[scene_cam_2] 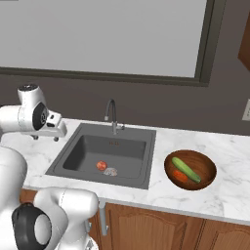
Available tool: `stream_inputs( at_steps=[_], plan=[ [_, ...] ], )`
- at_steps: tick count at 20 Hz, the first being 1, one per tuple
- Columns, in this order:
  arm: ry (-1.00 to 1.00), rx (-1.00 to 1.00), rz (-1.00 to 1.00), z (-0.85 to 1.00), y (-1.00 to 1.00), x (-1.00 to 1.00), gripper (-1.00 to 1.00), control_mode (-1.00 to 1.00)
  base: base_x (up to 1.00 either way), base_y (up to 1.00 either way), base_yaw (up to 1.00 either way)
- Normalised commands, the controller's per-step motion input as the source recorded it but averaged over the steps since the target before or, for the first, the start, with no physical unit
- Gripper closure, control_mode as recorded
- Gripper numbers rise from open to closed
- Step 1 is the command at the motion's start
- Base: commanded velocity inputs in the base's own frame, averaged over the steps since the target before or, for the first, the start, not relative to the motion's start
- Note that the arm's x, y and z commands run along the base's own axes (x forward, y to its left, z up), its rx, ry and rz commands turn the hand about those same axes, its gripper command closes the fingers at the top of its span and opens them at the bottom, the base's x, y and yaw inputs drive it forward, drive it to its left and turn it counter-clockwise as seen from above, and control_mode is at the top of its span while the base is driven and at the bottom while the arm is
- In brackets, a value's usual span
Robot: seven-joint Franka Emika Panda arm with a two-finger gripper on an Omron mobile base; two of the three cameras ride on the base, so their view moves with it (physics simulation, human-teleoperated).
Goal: There is a mixed pile of frozen fruits and vegetables on the counter. Locate all the frozen vegetables and place the items in a bowl on the counter. Take all the frozen fruits and defrost them in a running sink.
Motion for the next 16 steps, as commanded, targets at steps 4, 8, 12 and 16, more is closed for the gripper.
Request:
stream_inputs(
  at_steps=[4, 8, 12, 16],
  plan=[
    [-0.02, -0.01, 0.04, 0.22, 0.47, -0.39, -1.00, -1.00, 0.00, 0.00, 0.00],
    [0.00, -0.02, 0.04, 0.23, 0.49, -0.30, -1.00, -1.00, 0.00, 0.00, 0.00],
    [0.00, -0.06, 0.05, 0.12, 0.57, -0.23, -1.00, -1.00, 0.00, 0.00, 0.00],
    [0.00, -0.10, 0.02, -0.02, 0.65, -0.06, -1.00, -1.00, 0.00, 0.00, 0.00]
  ],
)
